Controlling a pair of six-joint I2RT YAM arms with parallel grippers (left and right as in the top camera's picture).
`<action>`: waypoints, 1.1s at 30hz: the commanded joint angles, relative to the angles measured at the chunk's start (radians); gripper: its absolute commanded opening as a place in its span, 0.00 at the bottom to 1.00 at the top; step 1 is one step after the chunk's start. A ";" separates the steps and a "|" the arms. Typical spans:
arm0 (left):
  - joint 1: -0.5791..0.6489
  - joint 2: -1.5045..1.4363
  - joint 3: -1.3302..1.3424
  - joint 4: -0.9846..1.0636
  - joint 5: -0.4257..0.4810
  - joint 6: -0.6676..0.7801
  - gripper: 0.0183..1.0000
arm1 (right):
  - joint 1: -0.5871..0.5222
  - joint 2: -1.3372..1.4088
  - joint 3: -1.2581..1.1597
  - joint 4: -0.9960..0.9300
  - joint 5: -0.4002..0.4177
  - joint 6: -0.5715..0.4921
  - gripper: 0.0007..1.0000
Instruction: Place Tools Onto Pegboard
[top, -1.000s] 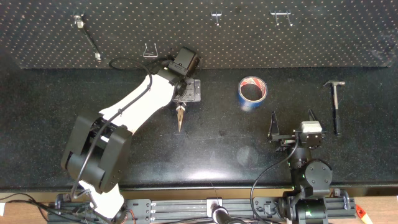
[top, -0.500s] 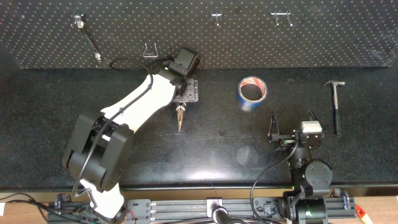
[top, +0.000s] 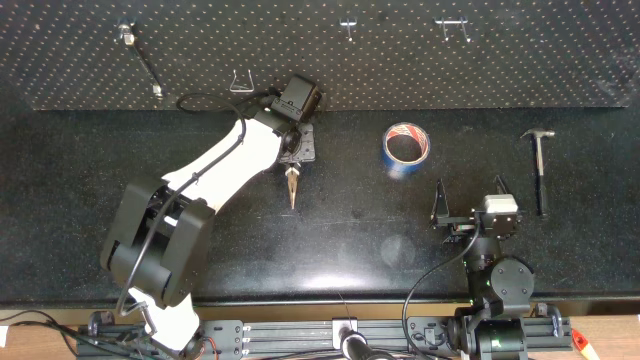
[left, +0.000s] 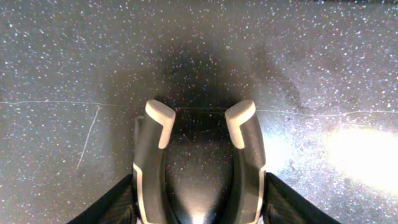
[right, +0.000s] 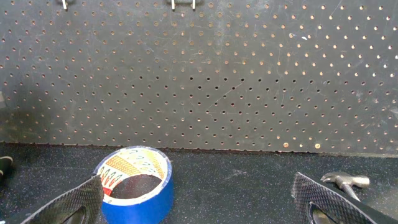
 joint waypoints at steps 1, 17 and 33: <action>0.002 0.021 0.019 0.006 0.011 -0.006 0.45 | 0.005 -0.007 -0.004 -0.003 -0.002 -0.003 0.98; 0.006 -0.603 0.019 -0.236 -0.019 0.170 0.01 | 0.005 -0.007 -0.004 -0.003 -0.002 -0.003 0.98; 0.208 -0.426 0.019 0.666 -0.245 0.470 0.01 | 0.005 -0.007 -0.004 -0.003 -0.002 -0.003 0.98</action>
